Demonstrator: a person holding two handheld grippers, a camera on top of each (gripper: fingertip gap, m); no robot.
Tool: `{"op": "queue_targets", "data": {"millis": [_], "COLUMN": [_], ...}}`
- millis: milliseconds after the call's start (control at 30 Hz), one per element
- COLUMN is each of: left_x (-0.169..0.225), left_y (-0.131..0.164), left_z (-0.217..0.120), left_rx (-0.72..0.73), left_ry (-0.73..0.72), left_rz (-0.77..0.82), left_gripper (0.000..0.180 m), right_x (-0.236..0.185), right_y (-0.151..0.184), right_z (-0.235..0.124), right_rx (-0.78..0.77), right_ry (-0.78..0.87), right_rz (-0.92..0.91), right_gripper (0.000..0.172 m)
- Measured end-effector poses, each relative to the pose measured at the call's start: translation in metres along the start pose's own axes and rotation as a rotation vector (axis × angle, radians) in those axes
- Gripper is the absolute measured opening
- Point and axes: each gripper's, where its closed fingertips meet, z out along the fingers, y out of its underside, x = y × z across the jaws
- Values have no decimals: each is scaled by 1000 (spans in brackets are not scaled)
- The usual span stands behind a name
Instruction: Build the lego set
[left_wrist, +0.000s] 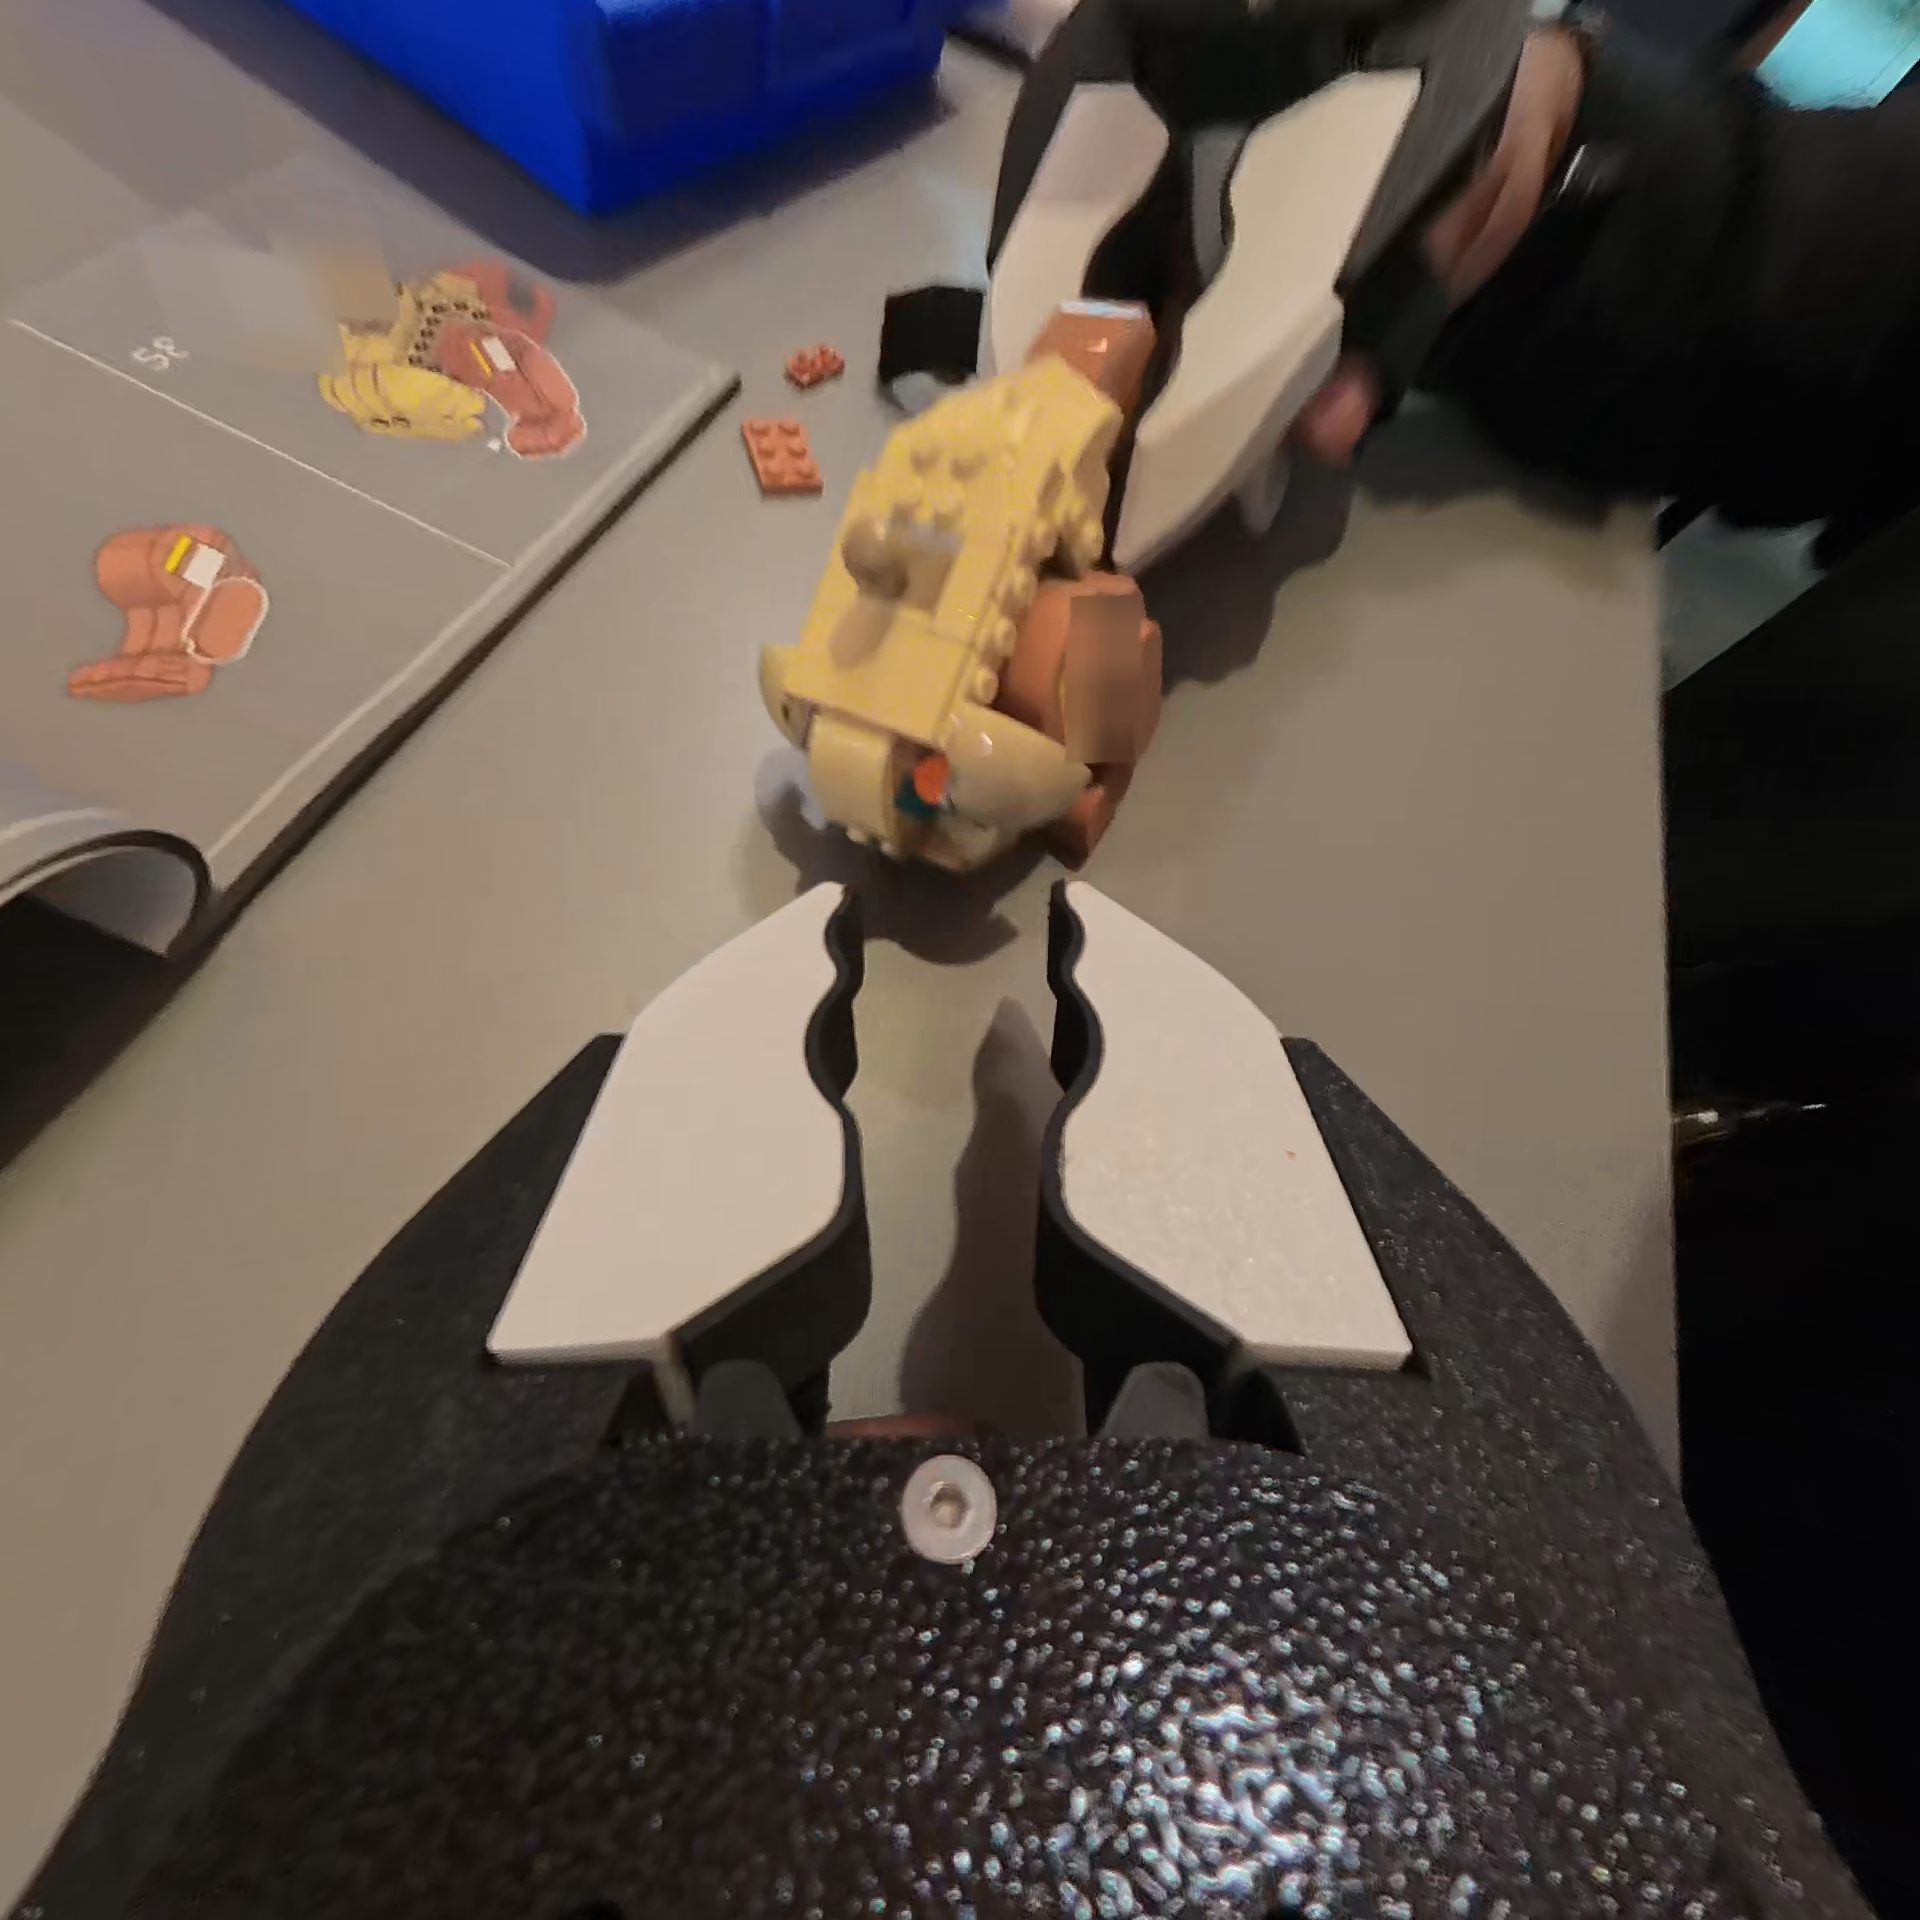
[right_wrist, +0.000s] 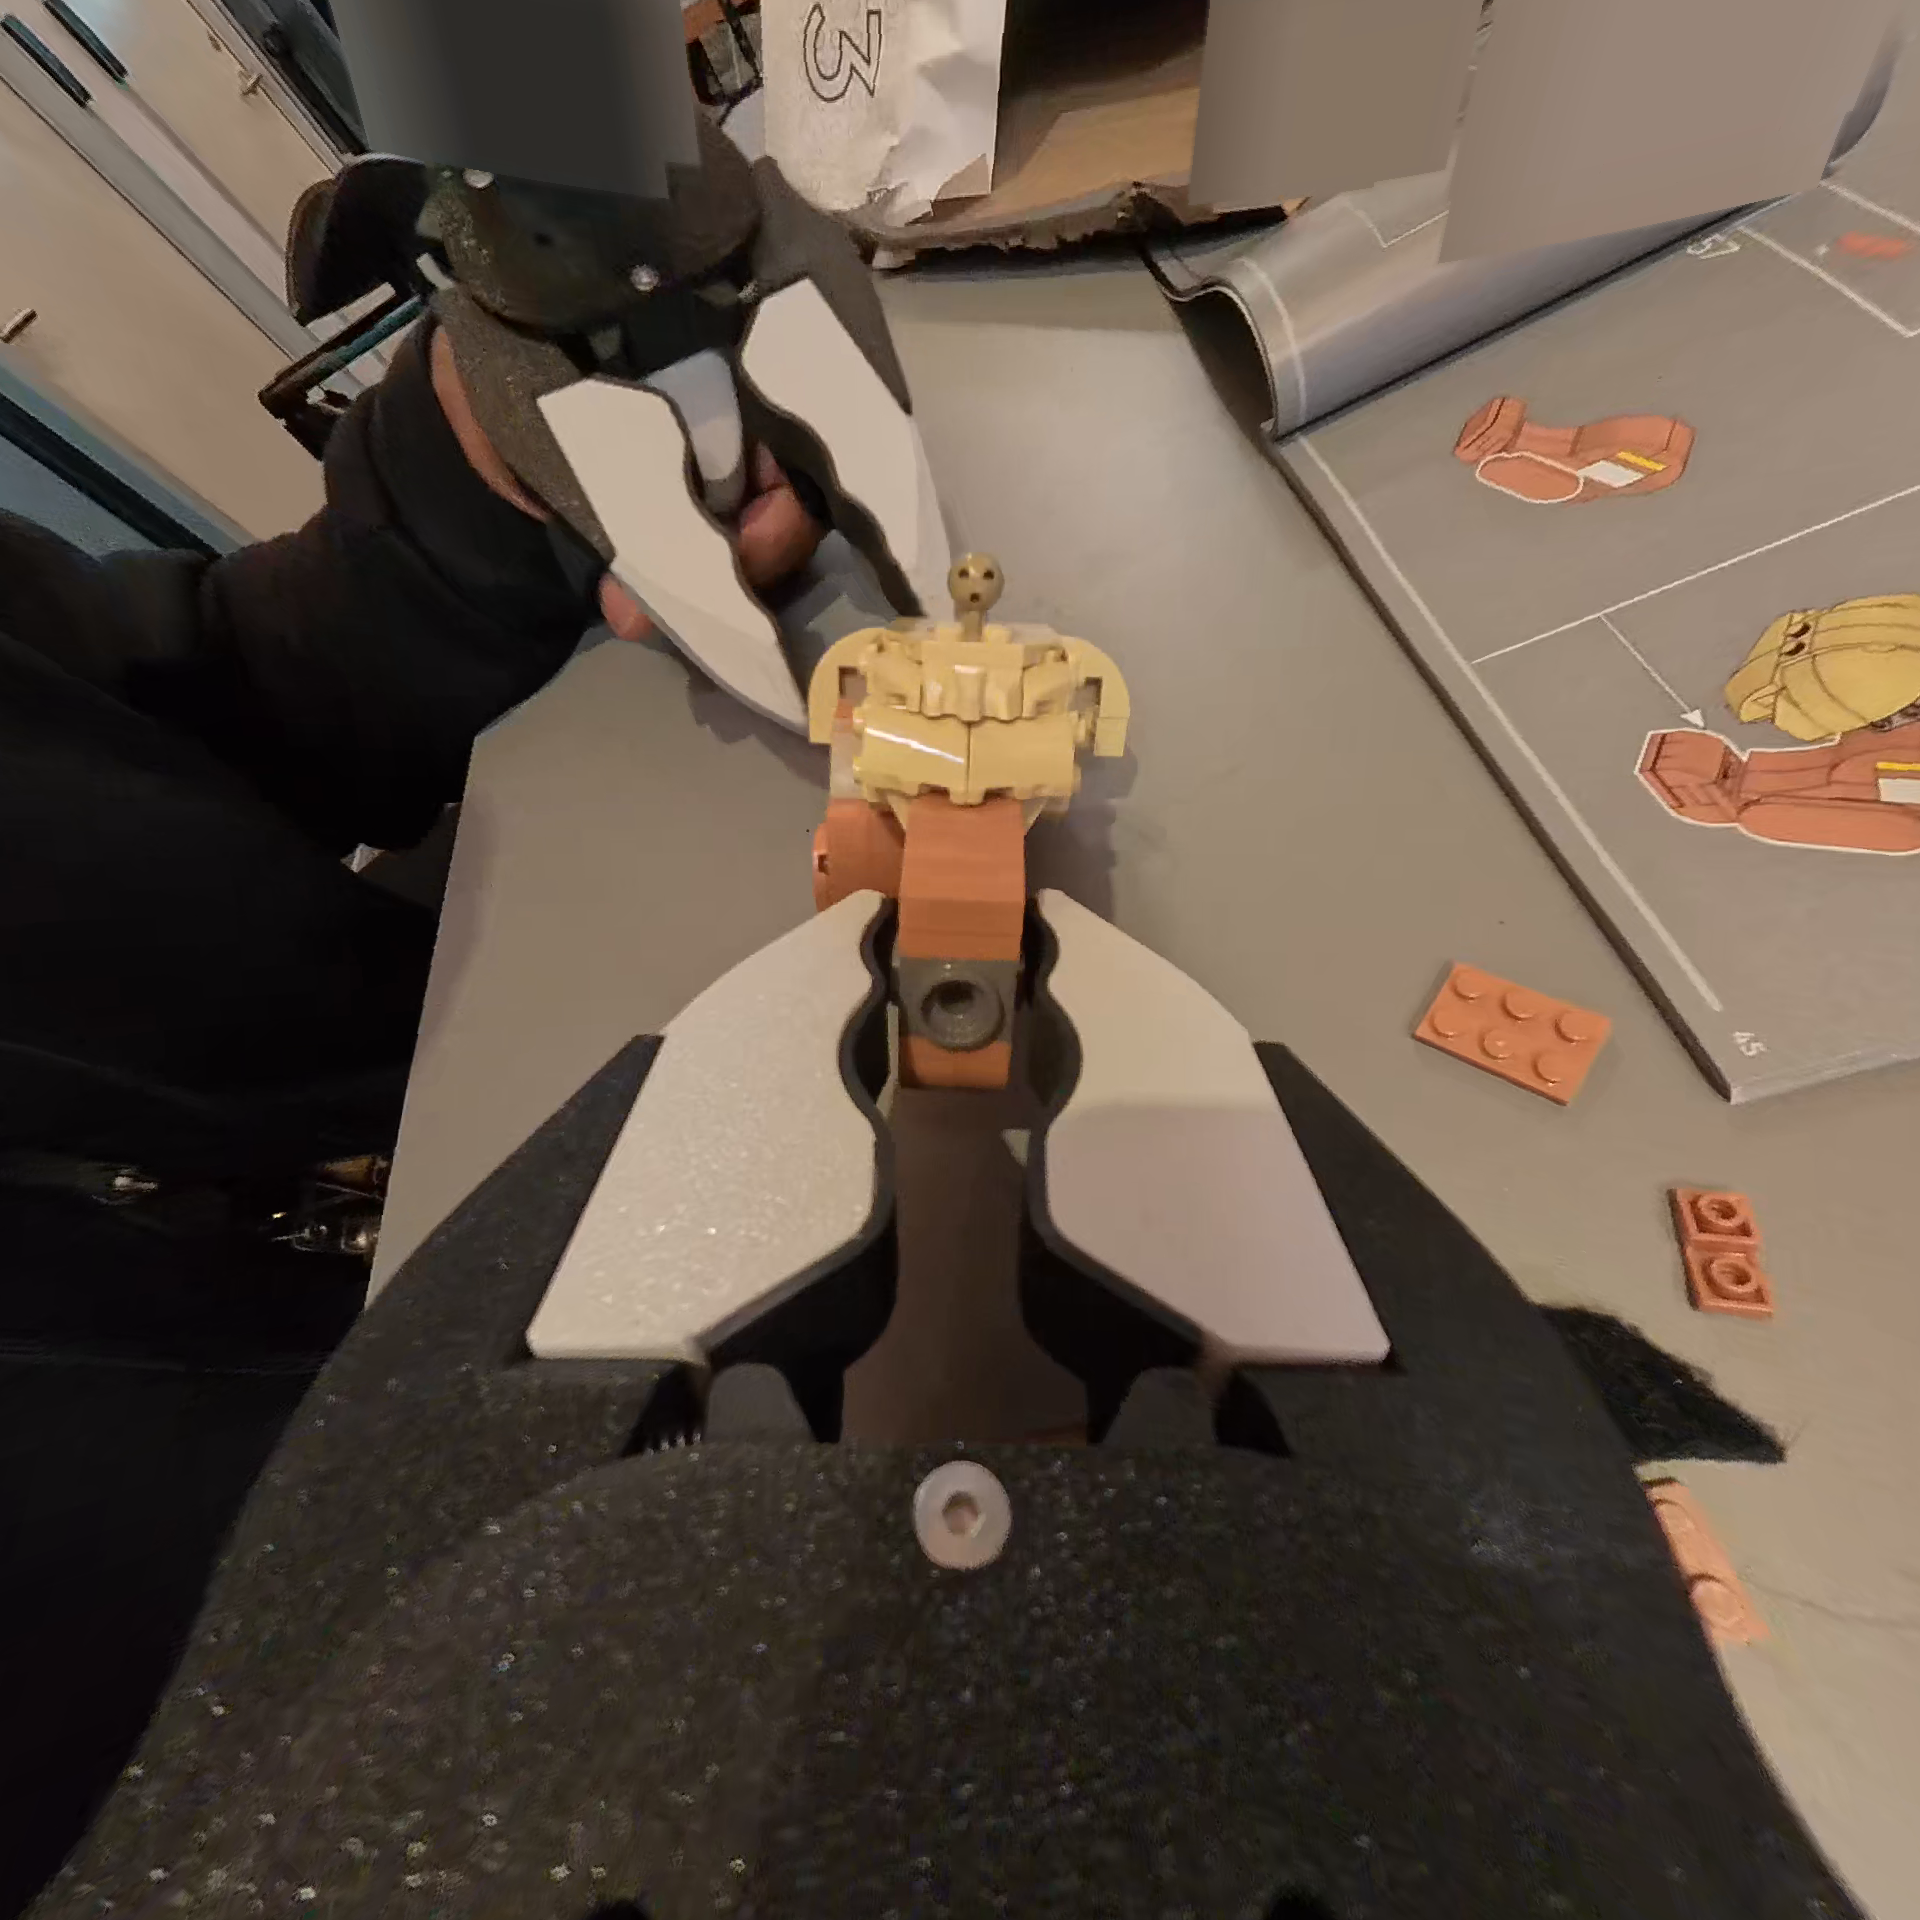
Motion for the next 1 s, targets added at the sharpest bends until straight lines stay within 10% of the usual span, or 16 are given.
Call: {"op": "queue_targets", "data": {"millis": [300,533,1000], "left_x": [40,-4,-26], "left_y": [13,0,-27], "left_z": [4,-1,36], "left_rx": [-39,-46,24], "left_ry": [-53,-219,-48], "left_rz": [203,321,762], "left_gripper": [33,44,62], "right_x": [5,12,20], "right_y": [3,5,1], "right_z": [0,1,1], "right_rx": [-13,-39,-59], "right_ry": [-22,-109,-186], "right_rz": [112,301,409], "right_gripper": [22,22,22]}}
